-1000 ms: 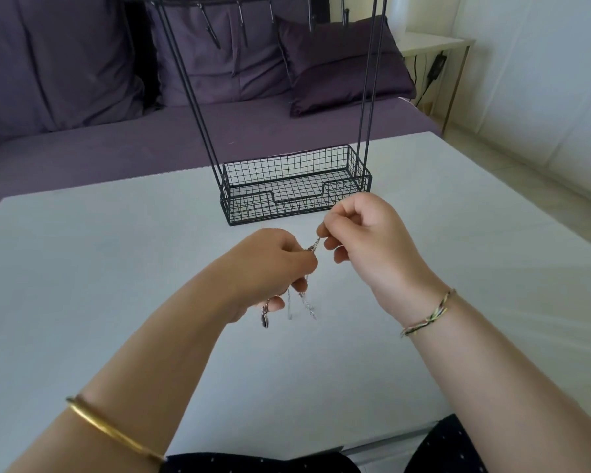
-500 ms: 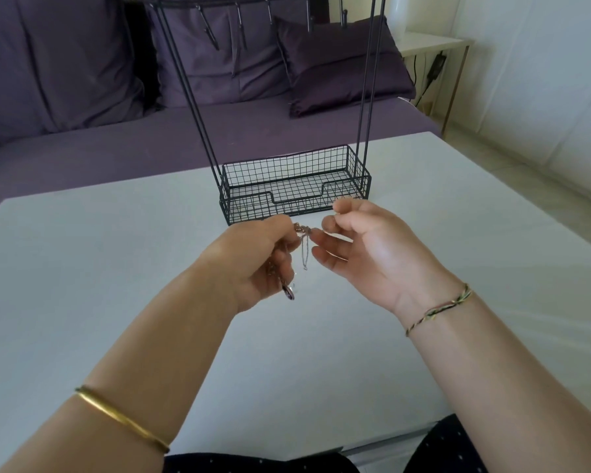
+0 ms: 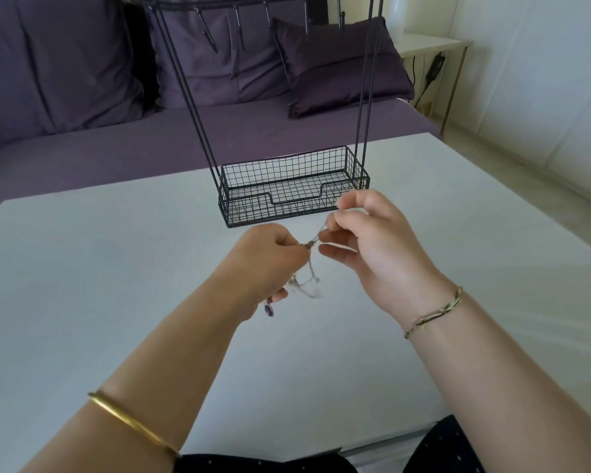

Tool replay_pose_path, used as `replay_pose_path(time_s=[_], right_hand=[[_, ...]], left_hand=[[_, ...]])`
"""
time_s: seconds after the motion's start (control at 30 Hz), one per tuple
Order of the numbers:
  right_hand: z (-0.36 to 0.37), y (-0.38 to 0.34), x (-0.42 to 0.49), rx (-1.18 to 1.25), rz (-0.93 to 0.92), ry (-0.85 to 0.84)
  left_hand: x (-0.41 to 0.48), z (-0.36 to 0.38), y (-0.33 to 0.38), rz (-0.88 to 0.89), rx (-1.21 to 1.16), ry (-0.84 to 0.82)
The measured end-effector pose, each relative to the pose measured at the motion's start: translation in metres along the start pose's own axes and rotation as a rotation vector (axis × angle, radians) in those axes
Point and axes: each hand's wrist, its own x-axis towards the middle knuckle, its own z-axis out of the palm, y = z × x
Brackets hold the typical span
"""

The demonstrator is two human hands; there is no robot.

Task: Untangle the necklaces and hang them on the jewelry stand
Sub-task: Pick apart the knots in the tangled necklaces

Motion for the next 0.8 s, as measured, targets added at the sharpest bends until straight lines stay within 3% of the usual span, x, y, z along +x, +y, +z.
replay_pose_path(time_s=[0.17,0.27,0.37,0.47,0.53,0.63,0.8], right_hand=[[-0.005,-0.005,-0.001,0.523,0.3,-0.344],[-0.011,-0.009,-0.003,0.521,0.295,-0.455],[-0.017,-0.011,0.0,0.247,0.156,-0.312],[-0.014,-0.002,0.0,-0.333,-0.188,-0.011],[-0.009,0.005,0.001,-0.559,-0.357,0.15],[-0.008,0.006,0.004,-0.537,-0.392,0.279],[-0.013,-0.004,0.008,-0.135,0.024,0.22]], left_hand=[[0.001,-0.007,0.006,-0.144,-0.444,-0.025],[0.005,-0.011,0.002,-0.186,-0.546,-0.017],[0.007,-0.018,-0.003,-0.221,-0.609,0.041],[0.006,-0.017,-0.002,-0.208,-0.53,0.046],[0.005,-0.012,0.001,-0.179,-0.408,0.055],[0.004,-0.007,0.002,-0.11,-0.204,0.082],[0.005,-0.007,-0.005,-0.085,-0.06,0.085]])
